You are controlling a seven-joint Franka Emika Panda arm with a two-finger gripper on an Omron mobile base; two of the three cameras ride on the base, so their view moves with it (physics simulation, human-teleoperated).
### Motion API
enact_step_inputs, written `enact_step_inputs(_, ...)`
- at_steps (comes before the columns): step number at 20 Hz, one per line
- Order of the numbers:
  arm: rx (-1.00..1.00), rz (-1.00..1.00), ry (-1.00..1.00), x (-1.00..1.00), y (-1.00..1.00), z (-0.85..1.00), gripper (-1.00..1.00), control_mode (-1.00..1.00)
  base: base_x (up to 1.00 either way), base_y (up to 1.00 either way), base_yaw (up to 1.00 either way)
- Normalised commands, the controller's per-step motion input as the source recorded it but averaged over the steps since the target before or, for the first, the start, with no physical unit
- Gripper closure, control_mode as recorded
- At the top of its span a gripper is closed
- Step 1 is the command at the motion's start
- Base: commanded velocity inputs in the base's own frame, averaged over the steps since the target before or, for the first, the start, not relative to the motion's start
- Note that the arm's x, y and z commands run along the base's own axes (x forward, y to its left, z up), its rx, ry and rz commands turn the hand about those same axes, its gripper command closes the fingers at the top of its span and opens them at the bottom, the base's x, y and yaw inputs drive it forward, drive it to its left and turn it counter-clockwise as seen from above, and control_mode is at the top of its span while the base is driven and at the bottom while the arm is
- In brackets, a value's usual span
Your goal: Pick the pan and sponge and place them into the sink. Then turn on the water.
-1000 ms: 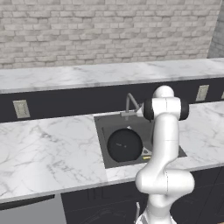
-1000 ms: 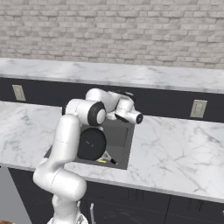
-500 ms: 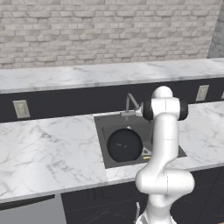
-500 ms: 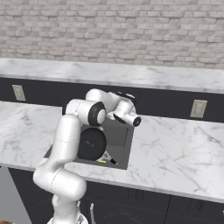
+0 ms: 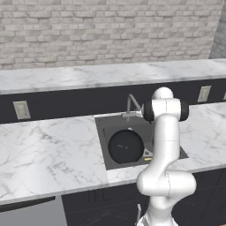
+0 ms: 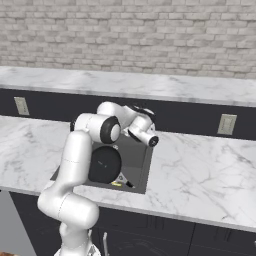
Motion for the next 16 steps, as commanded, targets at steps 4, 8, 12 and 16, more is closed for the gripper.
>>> enact_step_inputs(4,0.11,-0.03,-0.05,0.14,-0.99,-0.11,-1.0,-1.0,0.0,0.0,0.0)
enact_step_inputs(8,0.19,0.0,-0.06,0.1,-1.0,-0.17,-1.0,-1.0,0.0,0.0,0.0)
enact_step_inputs(12,0.22,0.0,-0.05,0.1,-1.0,-0.29,-1.0,-1.0,0.0,0.0,0.0)
enact_step_inputs(16,0.21,0.0,-0.03,0.18,-1.0,-0.38,-1.0,-1.0,0.0,0.0,0.0)
